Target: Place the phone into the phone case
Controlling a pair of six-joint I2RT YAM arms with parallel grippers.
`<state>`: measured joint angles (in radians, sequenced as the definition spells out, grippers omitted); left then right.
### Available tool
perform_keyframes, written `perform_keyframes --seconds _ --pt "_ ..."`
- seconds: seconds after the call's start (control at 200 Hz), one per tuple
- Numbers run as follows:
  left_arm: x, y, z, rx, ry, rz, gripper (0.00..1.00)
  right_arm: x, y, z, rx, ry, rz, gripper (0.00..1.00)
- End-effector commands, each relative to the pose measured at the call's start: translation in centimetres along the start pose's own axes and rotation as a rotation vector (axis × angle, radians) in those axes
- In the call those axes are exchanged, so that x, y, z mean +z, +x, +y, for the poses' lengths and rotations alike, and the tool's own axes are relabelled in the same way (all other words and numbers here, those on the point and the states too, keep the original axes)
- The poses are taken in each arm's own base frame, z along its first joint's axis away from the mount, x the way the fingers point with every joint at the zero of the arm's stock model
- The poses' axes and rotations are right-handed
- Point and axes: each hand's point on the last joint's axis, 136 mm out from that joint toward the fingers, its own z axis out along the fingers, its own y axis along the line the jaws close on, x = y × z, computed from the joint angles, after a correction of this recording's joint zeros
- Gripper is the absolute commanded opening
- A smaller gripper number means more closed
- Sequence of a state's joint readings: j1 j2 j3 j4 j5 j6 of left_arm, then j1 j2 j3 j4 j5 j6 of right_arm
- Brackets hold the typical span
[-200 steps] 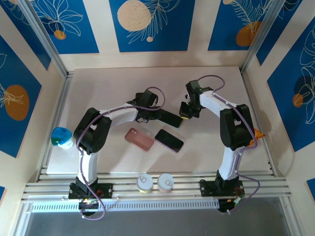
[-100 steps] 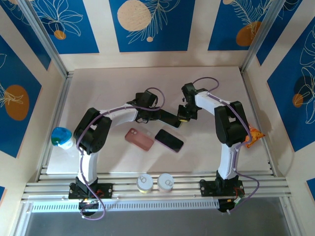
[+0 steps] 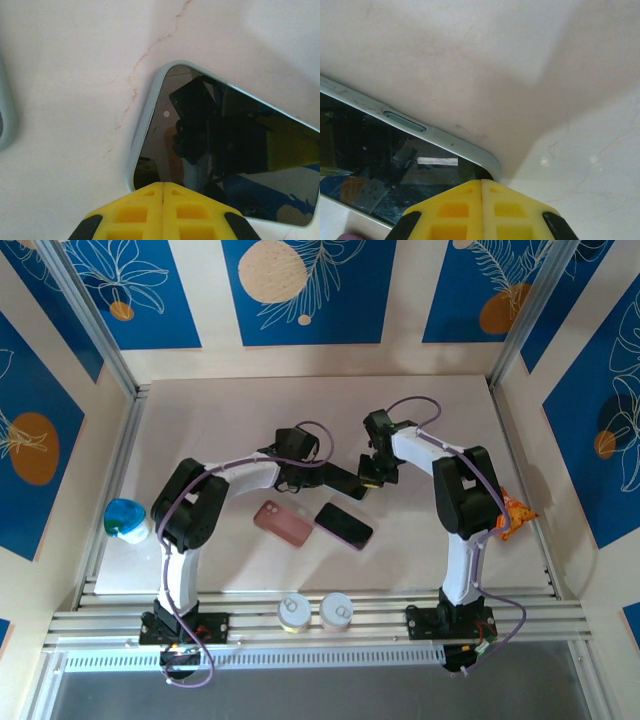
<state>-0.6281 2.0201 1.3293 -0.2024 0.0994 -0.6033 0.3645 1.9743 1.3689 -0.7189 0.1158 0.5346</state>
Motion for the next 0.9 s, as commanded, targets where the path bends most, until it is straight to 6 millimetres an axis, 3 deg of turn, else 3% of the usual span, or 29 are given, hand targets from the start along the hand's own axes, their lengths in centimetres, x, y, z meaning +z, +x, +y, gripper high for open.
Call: perform_keyframes --seconds 0.0,0.31,0.63,0.895 --pt "0.8 0.7 1.6 -0.026 -0.031 0.029 0.00 2.6 5.2 0.7 0.059 -0.032 0.160 0.00" --pt "2.2 0.3 1.5 -0.026 -0.028 0.065 0.00 1.4 6.3 3.6 0.209 -0.216 0.107 0.00" --pt "3.7 -2.2 1.5 -0.055 -0.007 0.056 0.00 1.9 3.9 6.2 0.199 -0.284 0.081 0.00" --pt "1.5 -5.8 1.6 -0.074 0.017 -0.026 0.00 2.1 1.0 7.9 0.156 -0.302 0.041 0.00"
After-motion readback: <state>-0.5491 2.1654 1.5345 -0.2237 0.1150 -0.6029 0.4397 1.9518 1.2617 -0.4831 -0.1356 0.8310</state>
